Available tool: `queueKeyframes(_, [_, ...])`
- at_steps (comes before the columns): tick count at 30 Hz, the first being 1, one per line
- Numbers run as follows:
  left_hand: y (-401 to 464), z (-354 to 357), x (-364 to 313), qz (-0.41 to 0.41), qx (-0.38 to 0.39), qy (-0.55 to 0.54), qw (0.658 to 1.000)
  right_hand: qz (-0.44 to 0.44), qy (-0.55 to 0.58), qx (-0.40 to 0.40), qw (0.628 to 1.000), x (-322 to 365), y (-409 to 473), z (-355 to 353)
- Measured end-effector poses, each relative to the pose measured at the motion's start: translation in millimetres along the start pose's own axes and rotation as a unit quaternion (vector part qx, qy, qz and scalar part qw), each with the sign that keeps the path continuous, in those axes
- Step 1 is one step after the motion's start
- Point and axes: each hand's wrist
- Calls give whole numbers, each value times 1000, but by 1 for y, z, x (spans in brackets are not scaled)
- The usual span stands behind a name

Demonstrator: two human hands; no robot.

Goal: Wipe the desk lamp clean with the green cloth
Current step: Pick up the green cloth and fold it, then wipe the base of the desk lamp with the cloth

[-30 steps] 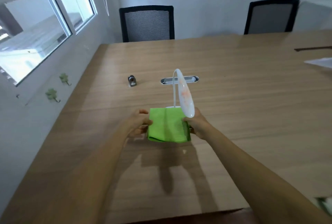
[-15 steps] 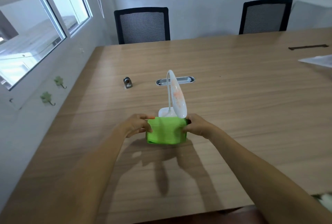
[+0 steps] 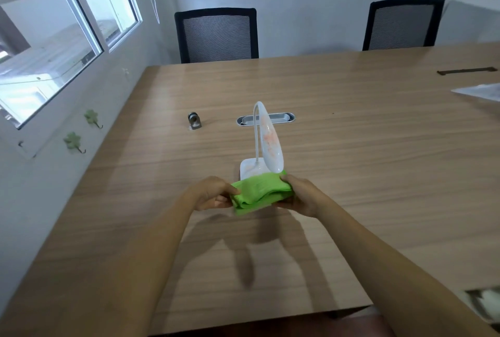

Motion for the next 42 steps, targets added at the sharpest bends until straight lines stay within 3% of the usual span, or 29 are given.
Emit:
queueKeyframes(3, [3, 10, 7, -3, 8, -19, 1000, 13, 131, -48, 990, -15, 1, 4])
queueKeyframes(6, [5, 26, 13, 4, 16, -74, 997, -12, 287, -11, 958, -26, -5, 11])
queueKeyframes(8, [6, 37, 17, 12, 34, -71, 997, -29, 305, 22, 952, -32, -7, 20])
queueKeyframes(10, [8, 45, 20, 11, 58, -46, 997, -21, 275, 1, 961, -35, -4, 25])
queueKeyframes(13, [8, 41, 22, 8, 69, 33, 997, -13, 152, -119, 981, -22, -3, 15])
queueKeyframes(16, [19, 9, 18, 68, -45, 219, 972, -36, -112, -199, 973, 2, 1, -12])
queueKeyframes(19, [34, -19, 8, 107, -117, 339, 928, -102, -358, -179, 911, 23, 6, -27])
queueKeyframes(22, [43, -17, -9, 148, -94, 442, 880, -195, -553, -171, 792, 28, 25, -29])
queueKeyframes(25, [58, -10, -26, 207, -59, 530, 820, -273, -592, -180, 737, 29, 39, -14])
queueKeyframes(28, [72, -10, -27, 203, -34, 567, 798, -282, -561, -159, 762, 32, 39, 4])
queueKeyframes(34, [87, -12, -19, 206, -32, 587, 783, -256, -527, -30, 810, 14, 43, 4])
queueKeyframes(40, [87, -13, -20, 203, -36, 597, 775, -298, -599, 108, 735, 5, 13, -12])
queueKeyframes(42, [87, -12, -19, 205, -37, 597, 775, -274, -612, 94, 736, 11, 10, -16])
Point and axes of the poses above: each hand's wrist, its own y-axis towards the middle knuckle, its own z-axis out of the palm, x = y × z
